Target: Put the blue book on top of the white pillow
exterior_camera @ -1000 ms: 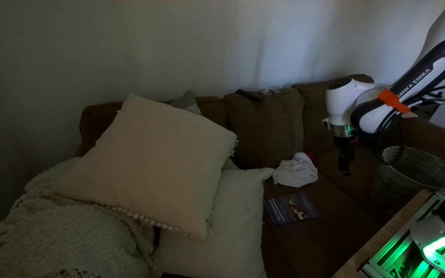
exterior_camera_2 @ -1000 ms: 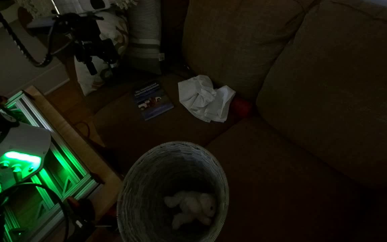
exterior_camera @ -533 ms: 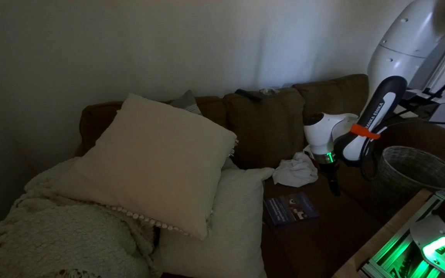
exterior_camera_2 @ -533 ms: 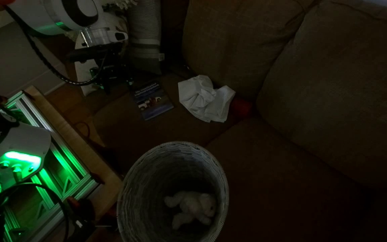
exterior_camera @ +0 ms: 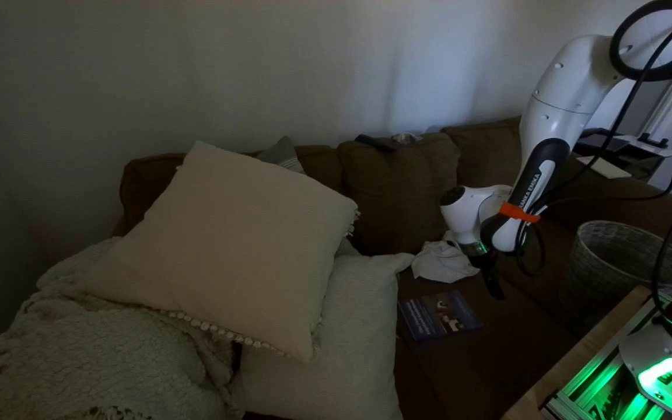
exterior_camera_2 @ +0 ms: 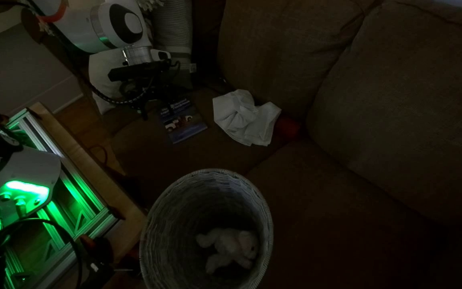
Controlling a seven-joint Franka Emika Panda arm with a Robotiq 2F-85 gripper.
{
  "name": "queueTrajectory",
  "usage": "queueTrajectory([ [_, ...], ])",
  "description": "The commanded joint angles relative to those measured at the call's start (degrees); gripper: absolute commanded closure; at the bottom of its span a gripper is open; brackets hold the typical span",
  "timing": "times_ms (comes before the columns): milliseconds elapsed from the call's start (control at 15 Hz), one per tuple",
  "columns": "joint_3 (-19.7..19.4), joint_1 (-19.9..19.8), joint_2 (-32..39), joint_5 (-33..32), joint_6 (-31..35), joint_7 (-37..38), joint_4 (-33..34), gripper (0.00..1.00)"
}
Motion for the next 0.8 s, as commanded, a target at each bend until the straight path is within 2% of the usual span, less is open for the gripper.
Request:
queueTrajectory([
  [0, 0.52, 0.97, 5.34, -0.73, 1.57, -1.63, 4.58, 0.00],
  [200, 2.60, 2.29, 13.21, 0.22, 1.83, -4.79, 11.77, 0.00],
  [467, 4.11, 6.05, 22.21, 0.01, 0.32, -7.01, 20.52, 0.00],
  [733, 1.44, 15.21, 29.57, -3.28, -2.84, -3.83, 29.04, 0.00],
])
